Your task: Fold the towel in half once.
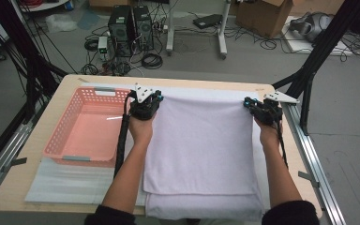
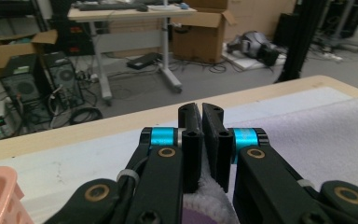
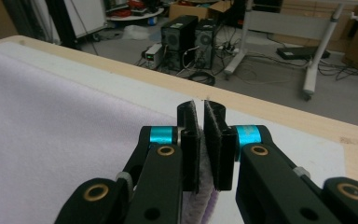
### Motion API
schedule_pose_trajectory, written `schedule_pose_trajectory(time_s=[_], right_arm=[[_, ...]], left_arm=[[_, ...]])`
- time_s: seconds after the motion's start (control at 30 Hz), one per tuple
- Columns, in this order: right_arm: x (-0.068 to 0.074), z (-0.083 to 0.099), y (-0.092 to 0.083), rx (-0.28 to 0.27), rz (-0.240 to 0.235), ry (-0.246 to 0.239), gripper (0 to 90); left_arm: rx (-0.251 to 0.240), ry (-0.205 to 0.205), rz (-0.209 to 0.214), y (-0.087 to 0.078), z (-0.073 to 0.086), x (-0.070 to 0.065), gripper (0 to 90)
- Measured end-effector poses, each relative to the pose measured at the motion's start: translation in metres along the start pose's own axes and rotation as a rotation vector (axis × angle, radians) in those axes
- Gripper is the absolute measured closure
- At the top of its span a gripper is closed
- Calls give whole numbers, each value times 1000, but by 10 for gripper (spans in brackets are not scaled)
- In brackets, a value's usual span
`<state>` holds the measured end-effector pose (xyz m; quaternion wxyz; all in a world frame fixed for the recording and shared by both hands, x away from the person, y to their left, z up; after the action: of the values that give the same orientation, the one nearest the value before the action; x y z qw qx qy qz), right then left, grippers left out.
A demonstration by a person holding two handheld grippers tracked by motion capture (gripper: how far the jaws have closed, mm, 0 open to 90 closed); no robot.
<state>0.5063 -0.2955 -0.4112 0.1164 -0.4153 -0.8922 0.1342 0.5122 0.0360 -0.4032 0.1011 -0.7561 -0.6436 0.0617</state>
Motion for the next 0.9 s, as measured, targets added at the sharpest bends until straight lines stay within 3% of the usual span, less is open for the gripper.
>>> schedule_pose_trajectory(time_s=[0.1,0.13,0.2,0.3,0.4,0.53,0.6,0.7,0.77,0.83,0.9], right_arm=[[-4,2,14,16,34,-5,837],[-5,4,17,33,44,-6,815],[-6,8,21,50,47,22,652],[-8,10,16,51,43,58,548],[-8,14,4,68,43,71,518],[-7,29,-10,132,38,78,530],[-7,40,-17,157,39,105,538],[-4,57,-27,192,29,148,552],[2,67,-32,235,1,165,560],[9,73,-40,227,-3,138,596],[16,80,-46,237,-13,143,611]], left_arm=[[47,16,-19,10,14,-1,837],[73,19,-24,12,19,-2,761],[116,17,-23,13,26,-3,543],[137,24,9,8,26,-9,438],[168,48,49,-1,27,-18,411],[207,75,96,-10,32,-29,407],[202,69,96,-15,35,-30,414],[240,64,112,-22,48,-30,416],[243,66,122,-28,55,-31,416],[249,58,138,-34,61,-32,416],[267,43,162,-41,68,-34,416]])
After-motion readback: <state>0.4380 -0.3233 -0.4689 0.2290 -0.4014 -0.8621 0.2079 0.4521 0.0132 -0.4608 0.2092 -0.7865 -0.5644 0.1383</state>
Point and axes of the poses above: each handheld gripper's, and its own axes: y roughly forward along the jaws, z roughly out of its underside, x roughly to its left, the point moved 10 cm from there along y, roughly forward along the jaws, and after that the axes turned 13 degrees about -z, right-handed, at the moved point
